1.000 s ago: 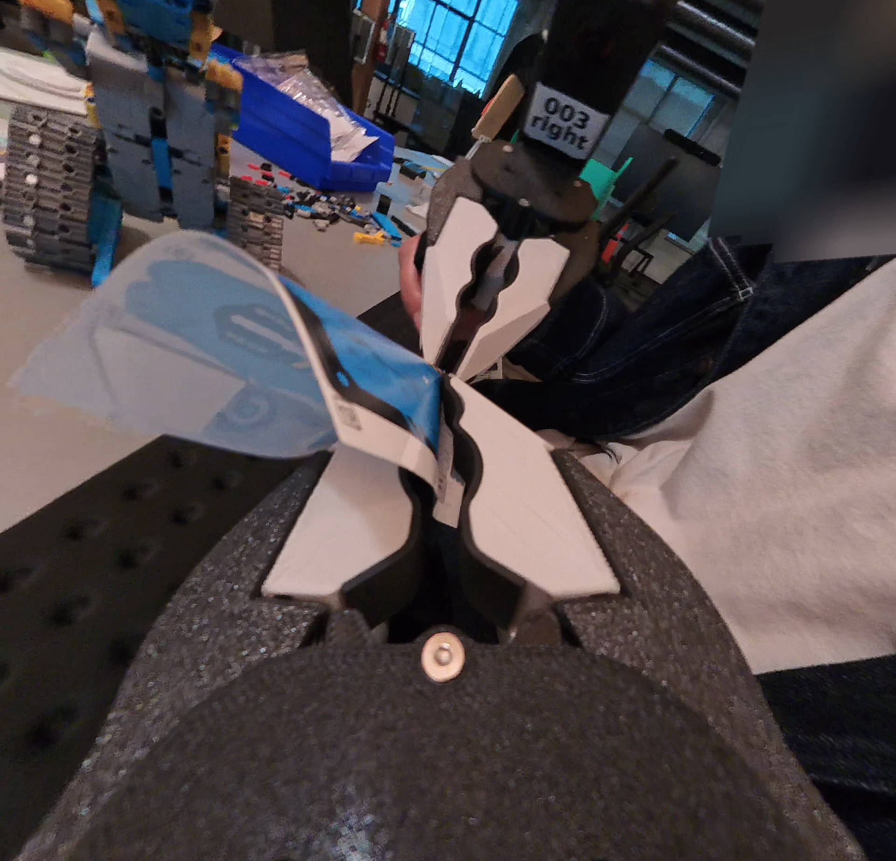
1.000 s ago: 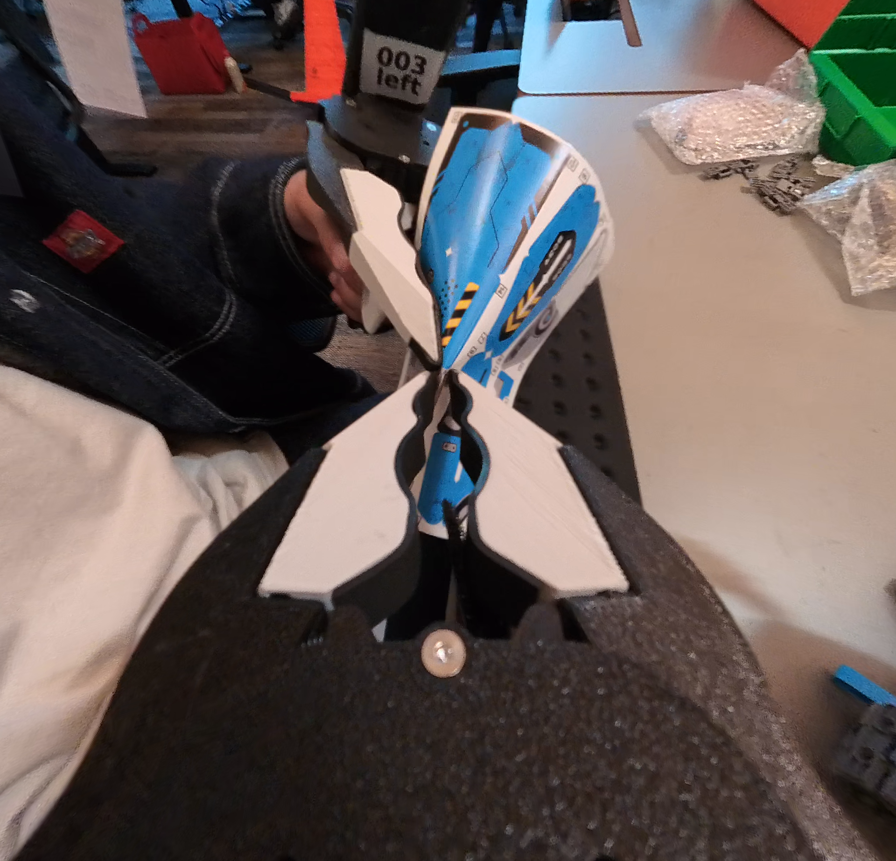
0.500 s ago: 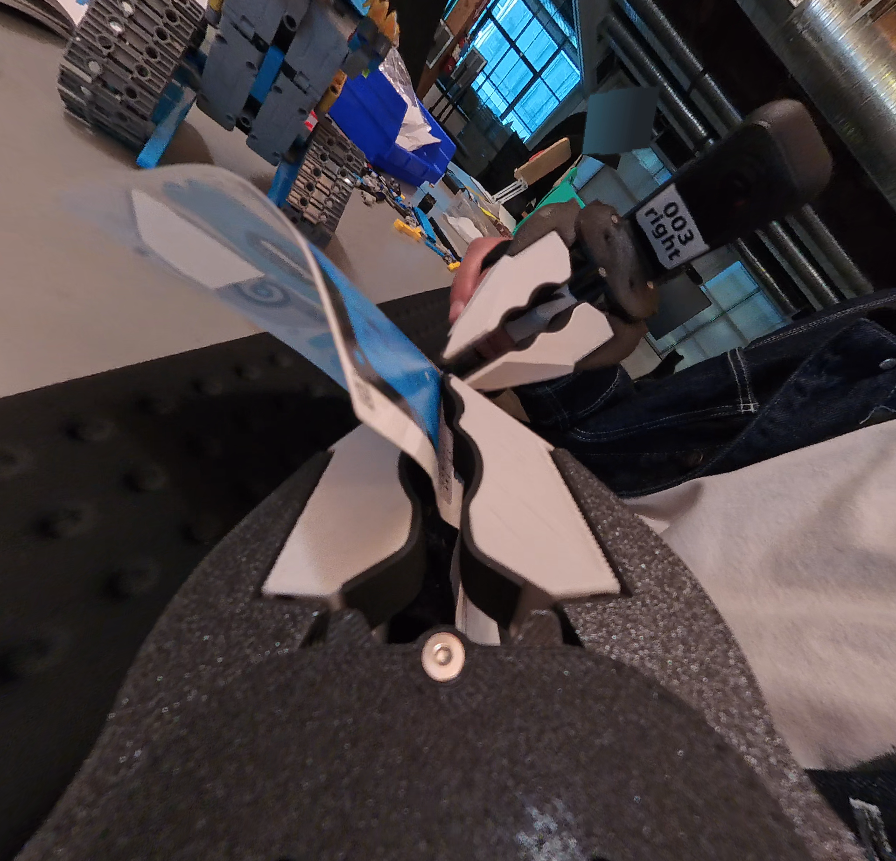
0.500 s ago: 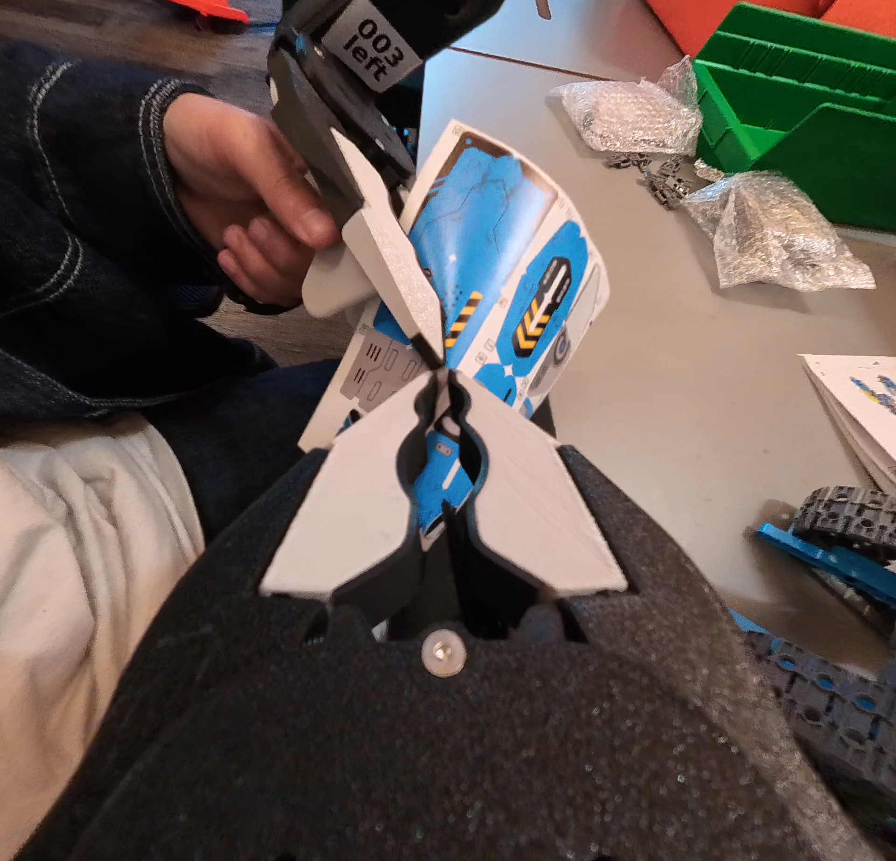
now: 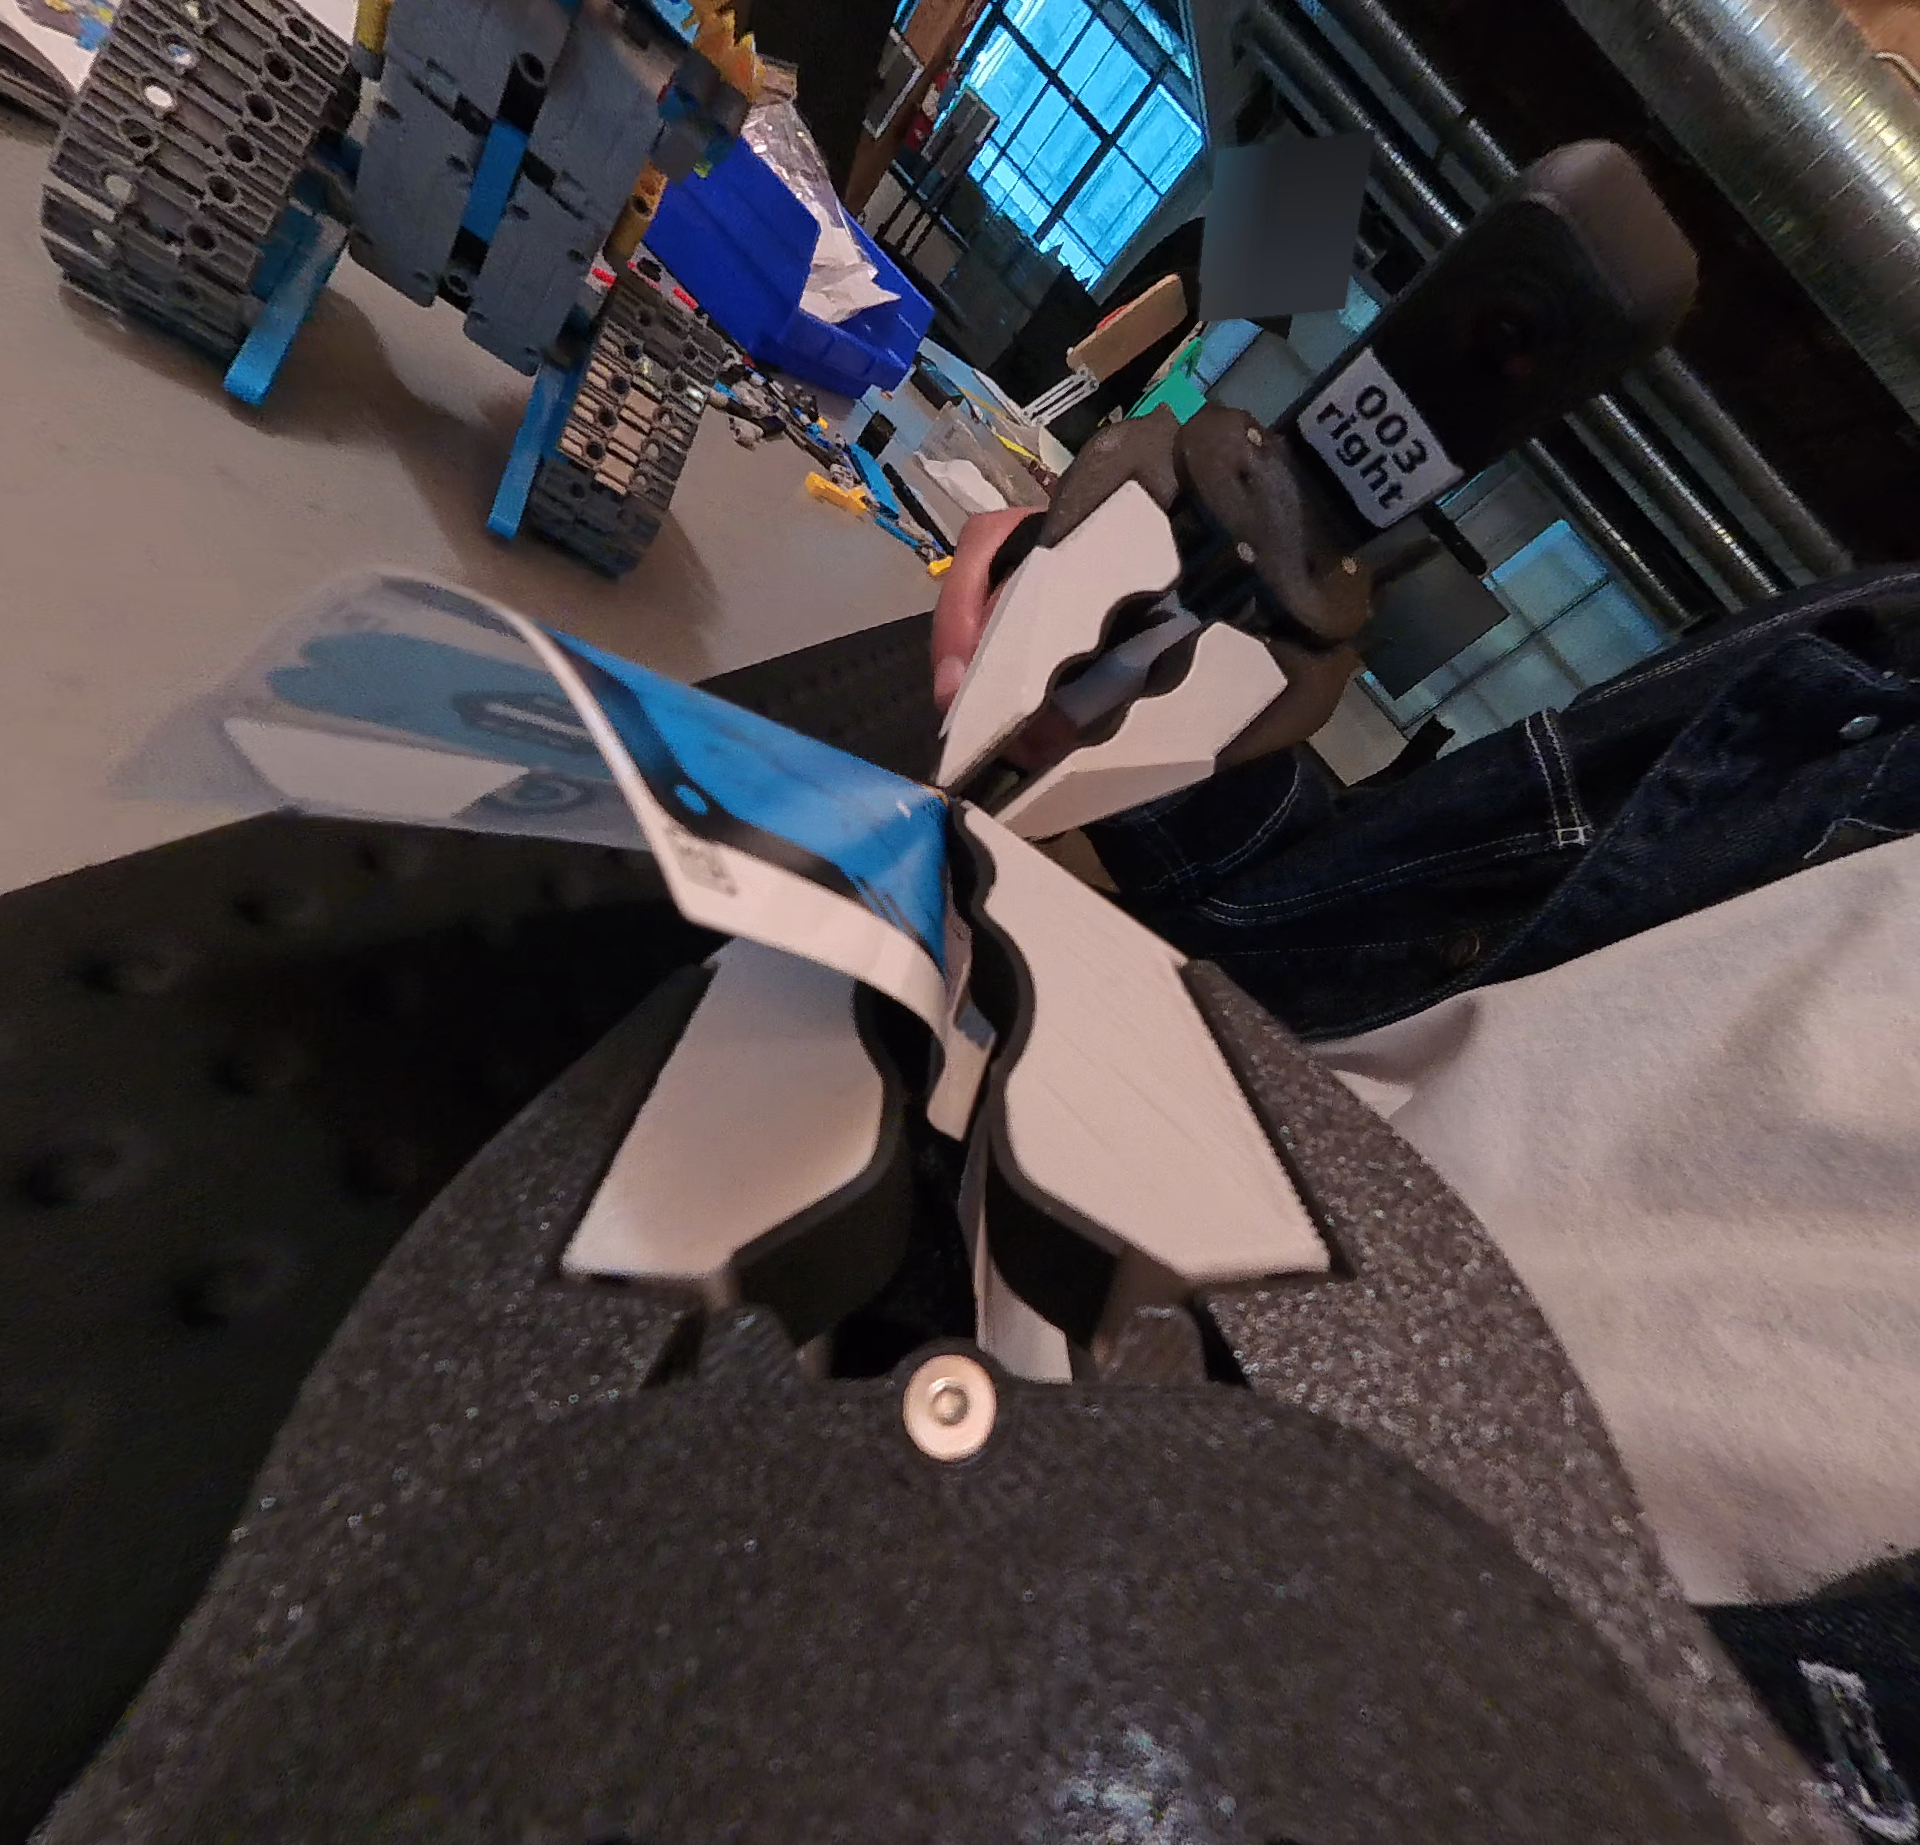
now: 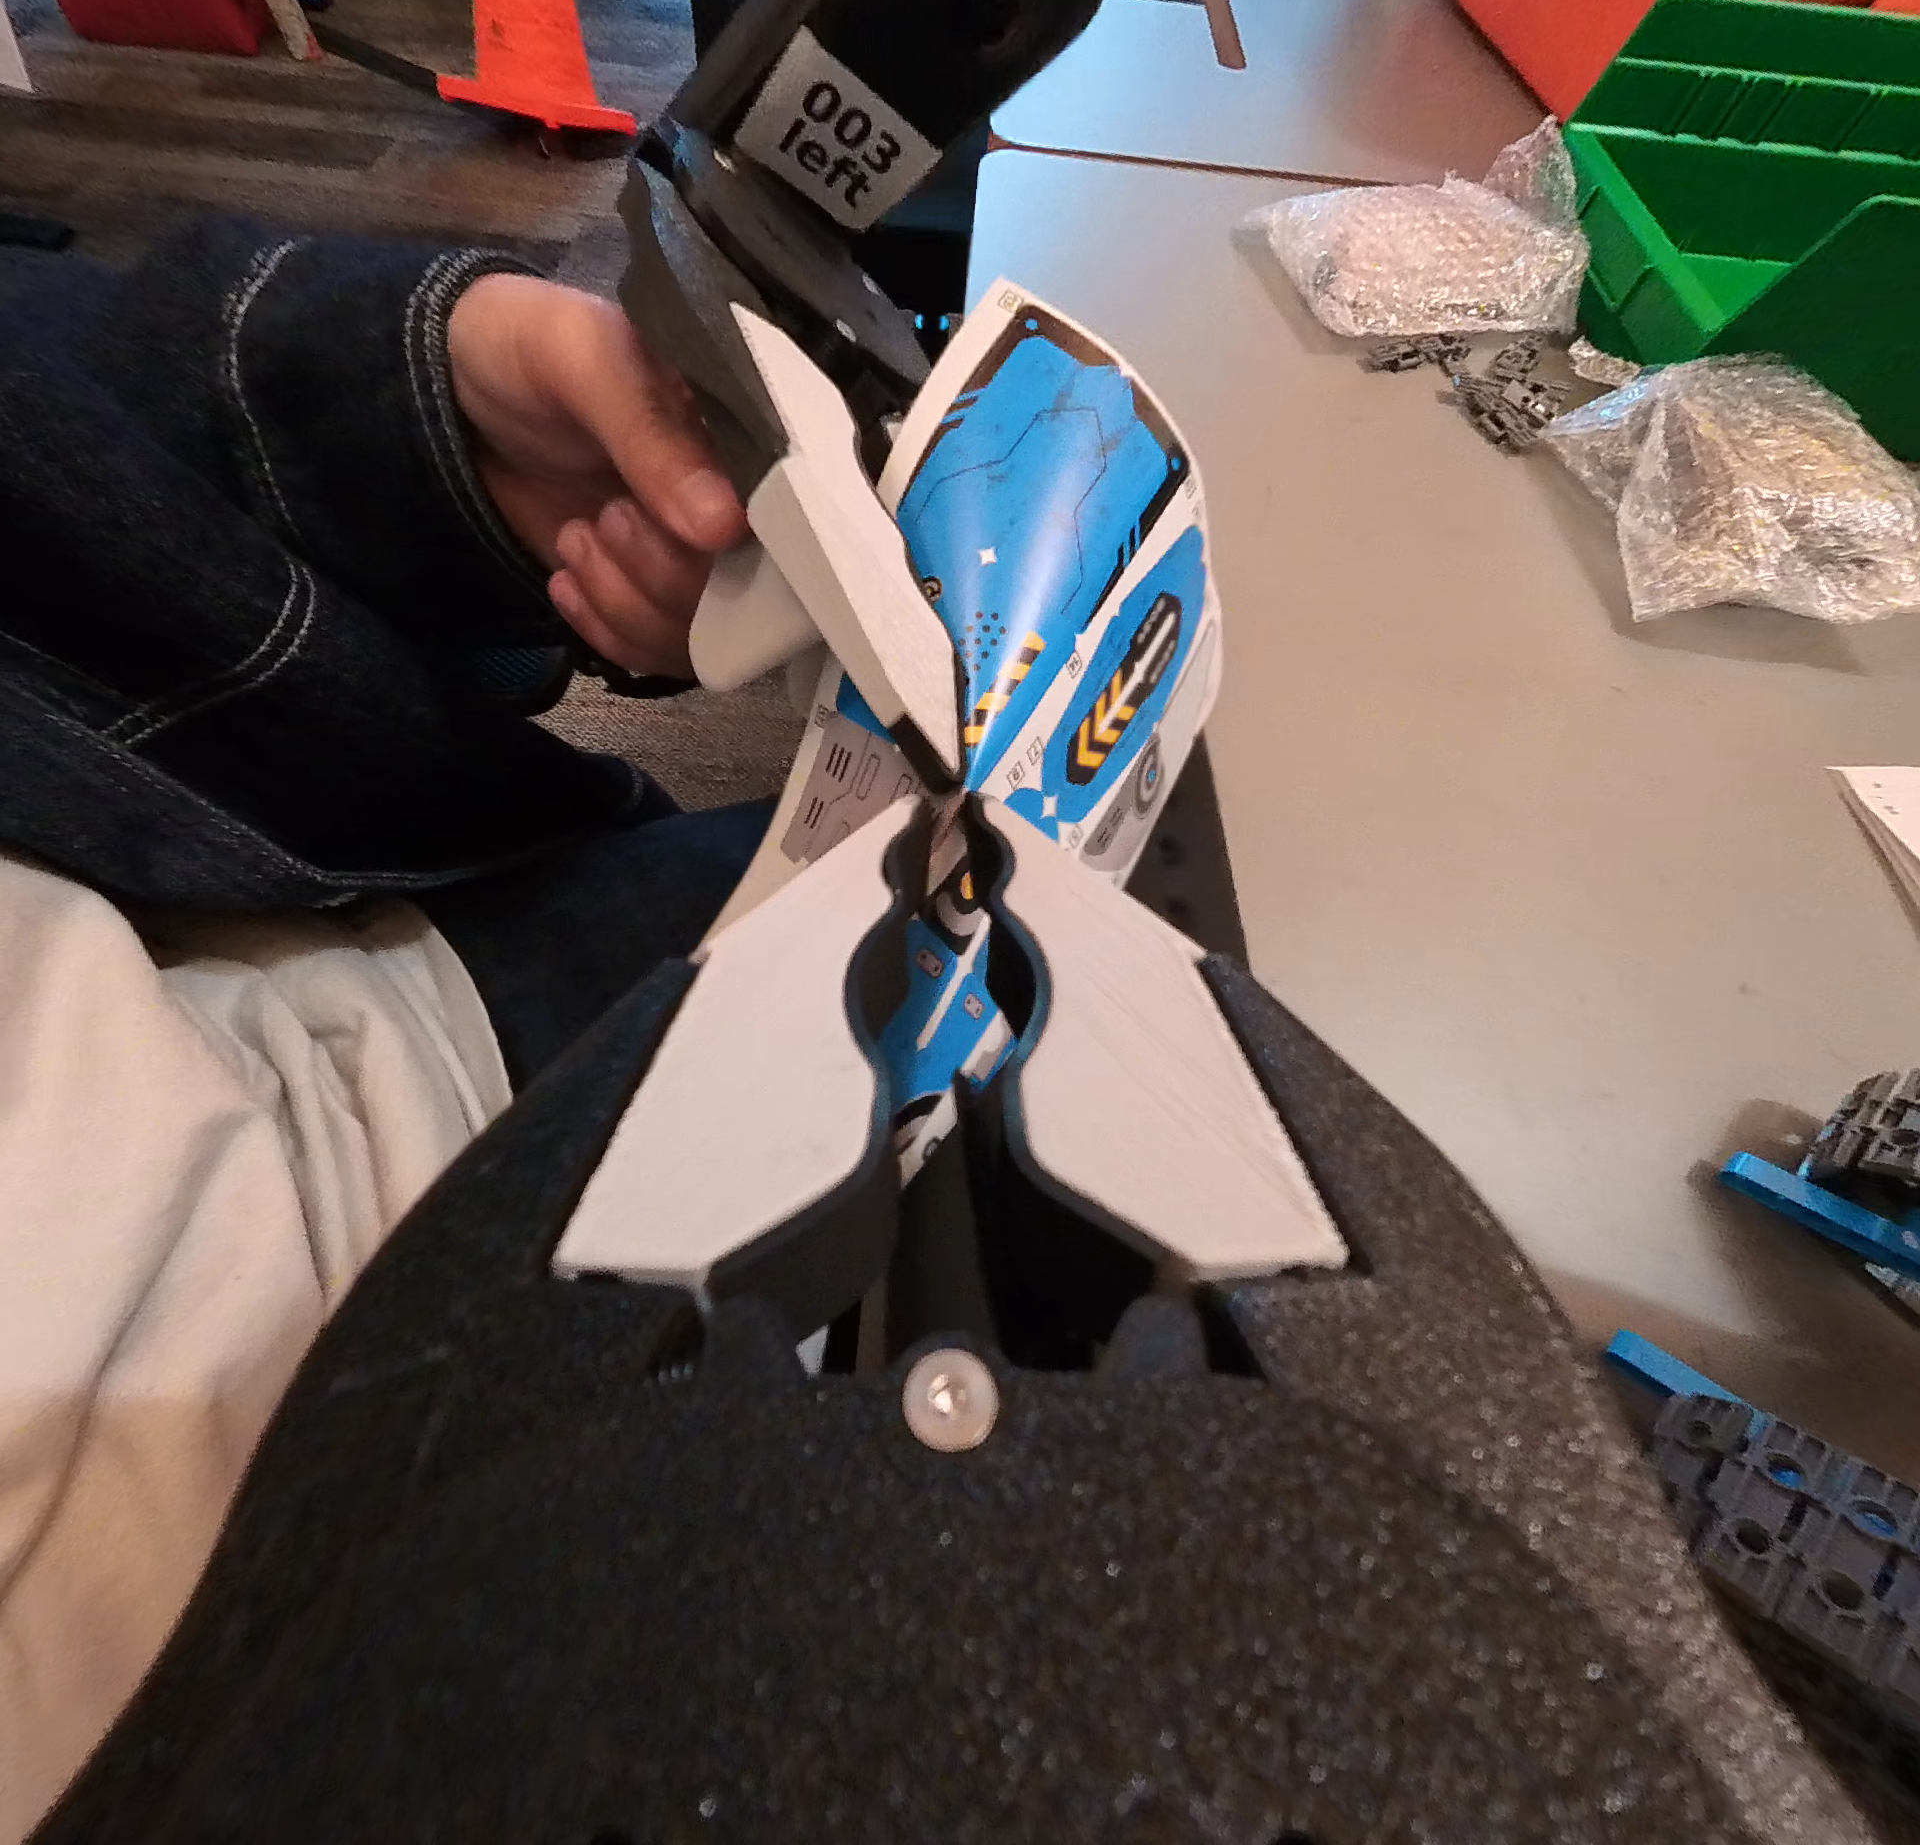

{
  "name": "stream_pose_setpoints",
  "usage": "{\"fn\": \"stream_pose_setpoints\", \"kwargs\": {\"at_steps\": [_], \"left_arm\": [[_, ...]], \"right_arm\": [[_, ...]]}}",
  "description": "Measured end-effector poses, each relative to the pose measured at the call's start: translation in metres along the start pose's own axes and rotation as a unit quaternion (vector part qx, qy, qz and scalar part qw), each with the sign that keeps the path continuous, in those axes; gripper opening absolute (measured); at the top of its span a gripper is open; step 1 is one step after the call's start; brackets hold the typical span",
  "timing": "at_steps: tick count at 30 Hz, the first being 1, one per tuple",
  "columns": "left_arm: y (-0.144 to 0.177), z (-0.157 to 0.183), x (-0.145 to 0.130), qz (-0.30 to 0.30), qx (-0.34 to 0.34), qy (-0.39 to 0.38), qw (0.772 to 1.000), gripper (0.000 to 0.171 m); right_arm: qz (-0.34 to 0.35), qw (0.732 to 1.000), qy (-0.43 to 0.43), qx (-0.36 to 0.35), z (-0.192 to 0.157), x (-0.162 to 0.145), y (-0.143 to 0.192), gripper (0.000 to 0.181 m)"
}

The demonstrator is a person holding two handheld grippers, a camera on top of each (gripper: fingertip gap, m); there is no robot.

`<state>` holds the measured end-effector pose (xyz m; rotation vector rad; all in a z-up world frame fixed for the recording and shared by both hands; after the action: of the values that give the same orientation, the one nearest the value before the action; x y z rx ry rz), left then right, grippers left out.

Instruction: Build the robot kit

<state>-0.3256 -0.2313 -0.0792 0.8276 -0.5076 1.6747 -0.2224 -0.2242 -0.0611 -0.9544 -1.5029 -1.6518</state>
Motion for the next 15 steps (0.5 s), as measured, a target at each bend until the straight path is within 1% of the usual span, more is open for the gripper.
{"fn": "stream_pose_setpoints", "kwargs": {"at_steps": [2,5,9,10,12,13,14,15], "left_arm": [[0.000,-0.002,0.000,0.000,0.006,0.007,1.000,0.000],[0.000,-0.008,-0.001,0.002,0.011,0.041,0.999,0.000],[0.001,-0.012,0.000,0.020,-0.003,0.087,0.996,0.000],[0.001,-0.012,0.000,0.025,-0.009,0.094,0.995,0.001],[0.002,-0.012,0.002,0.037,-0.028,0.110,0.993,0.011],[0.004,-0.013,0.003,0.043,-0.031,0.118,0.992,0.011],[0.005,-0.015,0.002,0.044,-0.023,0.117,0.992,0.001],[0.006,-0.016,0.002,0.043,-0.016,0.111,0.993,0.000]], "right_arm": [[-0.006,1.000,0.012,-0.013,0.001,-0.001,-0.002,0.005],[-0.020,0.998,0.047,-0.041,0.001,-0.003,-0.006,0.004],[-0.024,0.991,0.098,-0.083,0.002,-0.003,-0.009,0.004],[-0.022,0.990,0.105,-0.091,0.002,-0.002,-0.009,0.003],[-0.024,0.990,0.102,-0.090,0.004,-0.004,-0.008,0.002],[-0.024,0.991,0.097,-0.092,0.006,-0.005,-0.008,0.002],[-0.018,0.992,0.089,-0.089,0.007,-0.005,-0.007,0.001],[-0.011,0.994,0.080,-0.080,0.007,-0.005,-0.006,0.001]]}}
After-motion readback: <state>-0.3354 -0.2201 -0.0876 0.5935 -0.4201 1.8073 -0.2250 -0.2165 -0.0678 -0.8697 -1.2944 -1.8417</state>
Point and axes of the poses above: each gripper's, where its closed fingertips meet, y back along the fingers, x out of its top, z = x × y across the jaws, the point moved 6 cm from there along y, back along the fingers, and after that the axes turned 1 degree about x, right-handed, at the moved point
